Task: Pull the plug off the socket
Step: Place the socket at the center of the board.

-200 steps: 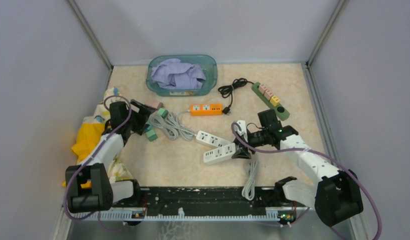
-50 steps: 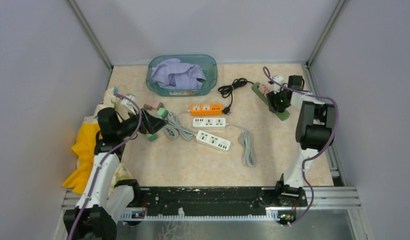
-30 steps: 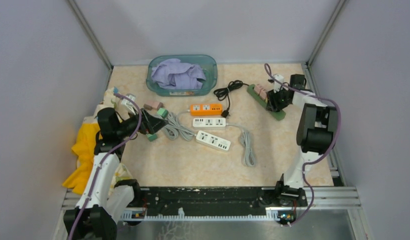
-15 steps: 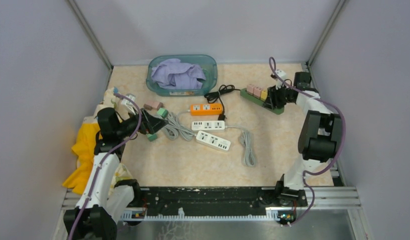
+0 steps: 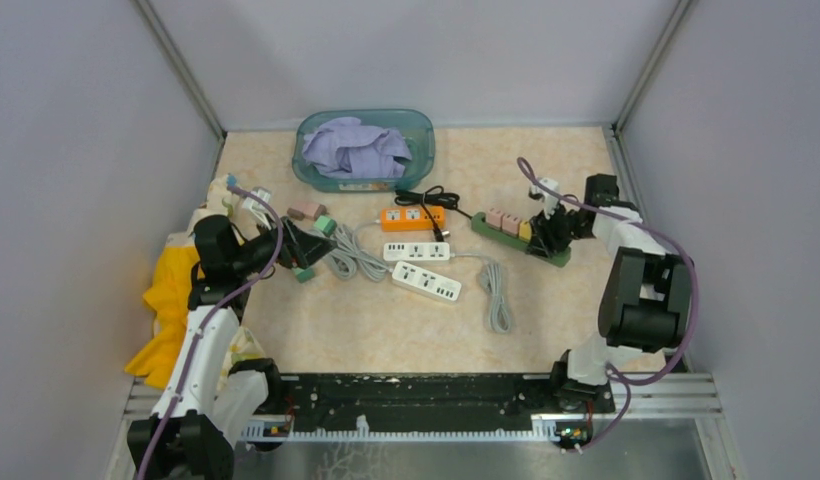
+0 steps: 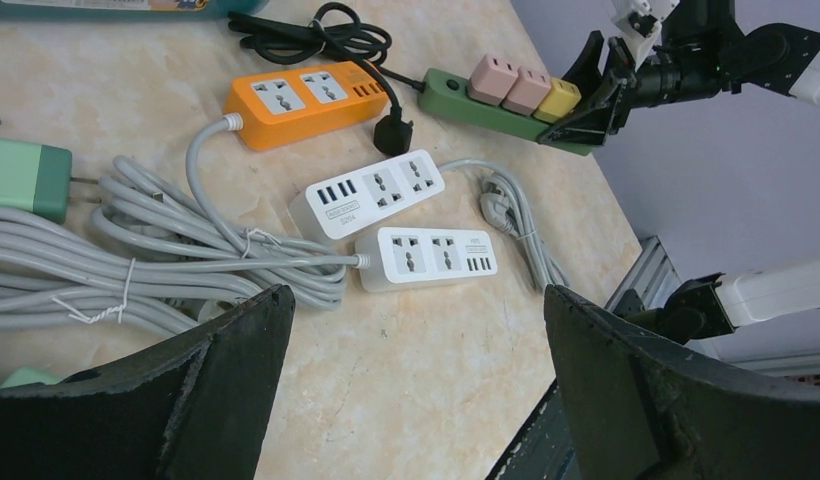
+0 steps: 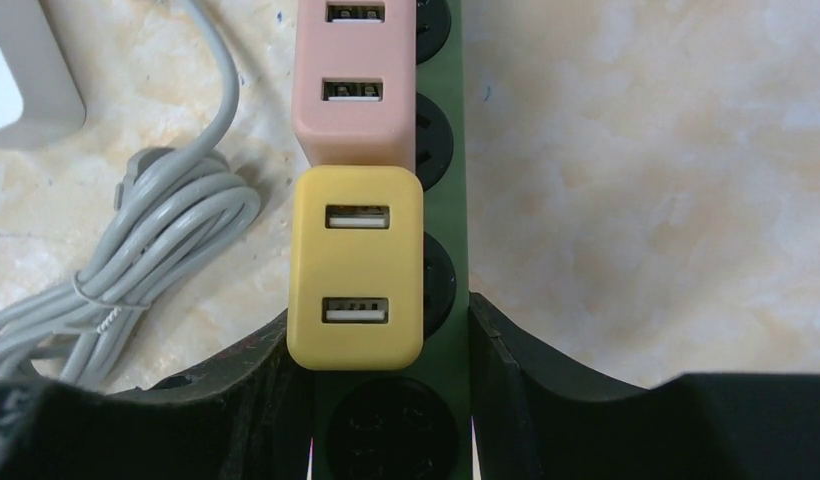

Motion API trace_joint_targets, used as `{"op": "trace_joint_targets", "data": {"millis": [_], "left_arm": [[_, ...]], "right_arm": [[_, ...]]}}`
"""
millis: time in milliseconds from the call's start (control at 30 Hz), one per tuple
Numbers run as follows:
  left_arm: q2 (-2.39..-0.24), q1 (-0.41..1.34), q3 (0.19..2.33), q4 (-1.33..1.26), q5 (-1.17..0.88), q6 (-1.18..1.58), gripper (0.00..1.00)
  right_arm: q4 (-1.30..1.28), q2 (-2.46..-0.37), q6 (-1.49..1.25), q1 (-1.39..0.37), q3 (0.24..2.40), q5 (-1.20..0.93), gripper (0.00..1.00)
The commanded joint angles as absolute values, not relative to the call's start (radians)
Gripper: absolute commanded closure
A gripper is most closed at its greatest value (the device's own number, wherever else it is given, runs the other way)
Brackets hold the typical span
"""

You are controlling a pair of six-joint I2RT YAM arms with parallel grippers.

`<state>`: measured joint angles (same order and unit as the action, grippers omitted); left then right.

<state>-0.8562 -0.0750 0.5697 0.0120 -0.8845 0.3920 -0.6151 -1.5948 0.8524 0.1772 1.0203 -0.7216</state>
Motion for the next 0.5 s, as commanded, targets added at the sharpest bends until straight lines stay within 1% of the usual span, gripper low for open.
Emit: {"op": "trace_joint_targets", "data": {"millis": [0, 133, 367, 400, 467], "left_arm": [[-0.838, -0.084, 0.572, -0.026, -0.916, 0.391, 0.0], [-0.839, -0.083, 0.568, -0.034, -0.924, 0.393, 0.0], [-0.838, -0.083, 0.565, -0.044, -0.935, 0.397, 0.0], [-0.839, -0.083, 0.565, -0.046, -0.936, 0.398, 0.0], [-0.836, -0.084, 0.563, -0.049, -0.938, 0.398, 0.0]], "right_arm": [[-0.672, -1.54, 1.049, 0.171, 0.982, -0.789, 1.0], [-0.691, -1.551, 1.163, 0.149, 0.941, -0.776, 1.0], [-0.698, -1.569, 1.296, 0.072, 0.899, -0.668, 1.0], [-0.694, -1.569, 1.299, 0.066, 0.892, -0.656, 0.99], [-0.691, -1.569, 1.306, 0.062, 0.888, -0.638, 0.92]]}}
